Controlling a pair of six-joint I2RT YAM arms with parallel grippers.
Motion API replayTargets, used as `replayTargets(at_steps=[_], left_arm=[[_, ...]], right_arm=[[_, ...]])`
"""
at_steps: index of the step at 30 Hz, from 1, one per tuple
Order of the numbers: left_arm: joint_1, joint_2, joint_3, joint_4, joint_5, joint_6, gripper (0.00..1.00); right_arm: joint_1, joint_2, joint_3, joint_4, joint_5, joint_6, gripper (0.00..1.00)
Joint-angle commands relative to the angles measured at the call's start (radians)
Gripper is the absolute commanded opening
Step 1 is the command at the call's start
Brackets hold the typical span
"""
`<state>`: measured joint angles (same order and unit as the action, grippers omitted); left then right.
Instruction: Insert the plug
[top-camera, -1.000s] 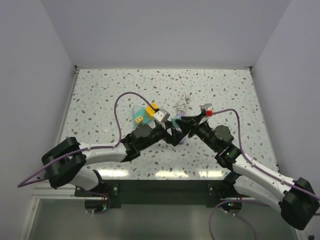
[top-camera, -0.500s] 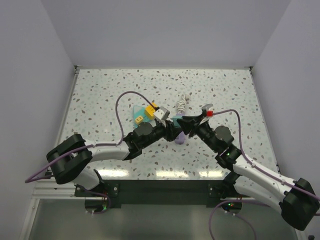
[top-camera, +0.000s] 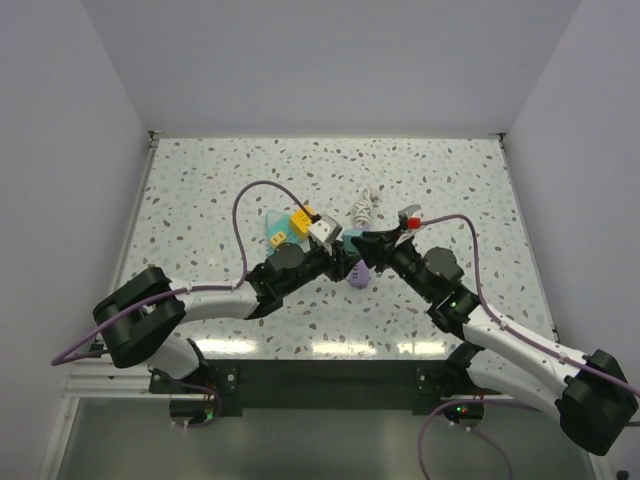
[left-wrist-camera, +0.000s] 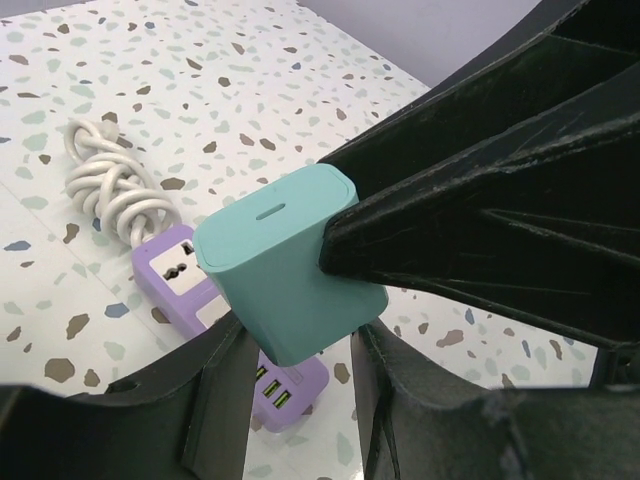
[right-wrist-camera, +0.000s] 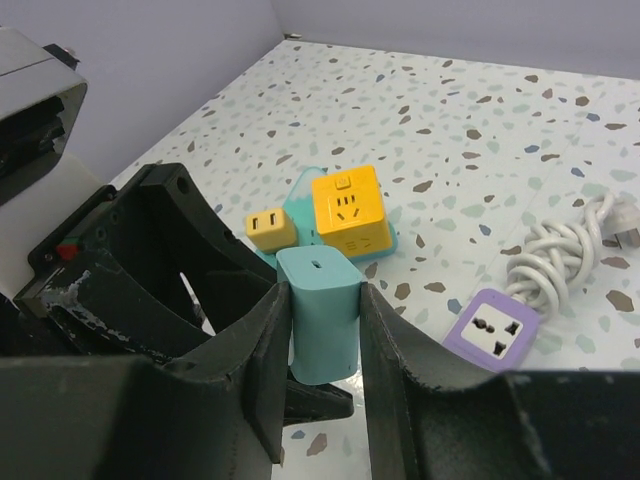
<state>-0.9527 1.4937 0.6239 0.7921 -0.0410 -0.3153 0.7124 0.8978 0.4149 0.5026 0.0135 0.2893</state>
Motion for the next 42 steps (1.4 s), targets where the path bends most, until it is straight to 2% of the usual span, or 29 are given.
replayTargets(at_steps=[1, 2, 7, 10, 13, 20, 23, 31, 42], left_arm=[[0.005, -0.006, -0.003, 0.119, 0.013, 0.116, 0.00], [0.005, -0.004, -0.012, 0.124, 0.027, 0.151, 0.00], [0.005, -0.006, -0.035, 0.142, 0.036, 0.248, 0.00], [0.006, -0.007, -0.046, 0.150, 0.075, 0.298, 0.00], [0.006, -0.012, -0.058, 0.150, 0.102, 0.349, 0.00], [0.006, -0.041, -0.092, 0.125, 0.161, 0.432, 0.00], [0.006, -0.059, -0.102, 0.121, 0.149, 0.444, 0.00], [0.008, -0.072, -0.110, 0.121, 0.116, 0.449, 0.00], [0.028, -0.073, -0.158, 0.206, 0.131, 0.429, 0.00]], right_arm=[[0.016, 0.006, 0.047, -0.044, -0.073, 0.002, 0.25], [0.016, 0.004, 0.056, -0.055, -0.075, -0.002, 0.31], [0.016, -0.007, 0.091, -0.142, -0.083, -0.012, 0.47], [0.016, -0.016, 0.111, -0.186, -0.092, -0.016, 0.54], [0.016, -0.025, 0.131, -0.226, -0.090, -0.021, 0.58], [0.016, 0.010, 0.177, -0.294, -0.087, -0.038, 0.60], [0.015, 0.030, 0.199, -0.331, -0.104, -0.041, 0.57], [0.015, 0.027, 0.199, -0.380, -0.107, -0.048, 0.56], [-0.017, 0.013, 0.170, -0.372, -0.064, -0.036, 0.61]])
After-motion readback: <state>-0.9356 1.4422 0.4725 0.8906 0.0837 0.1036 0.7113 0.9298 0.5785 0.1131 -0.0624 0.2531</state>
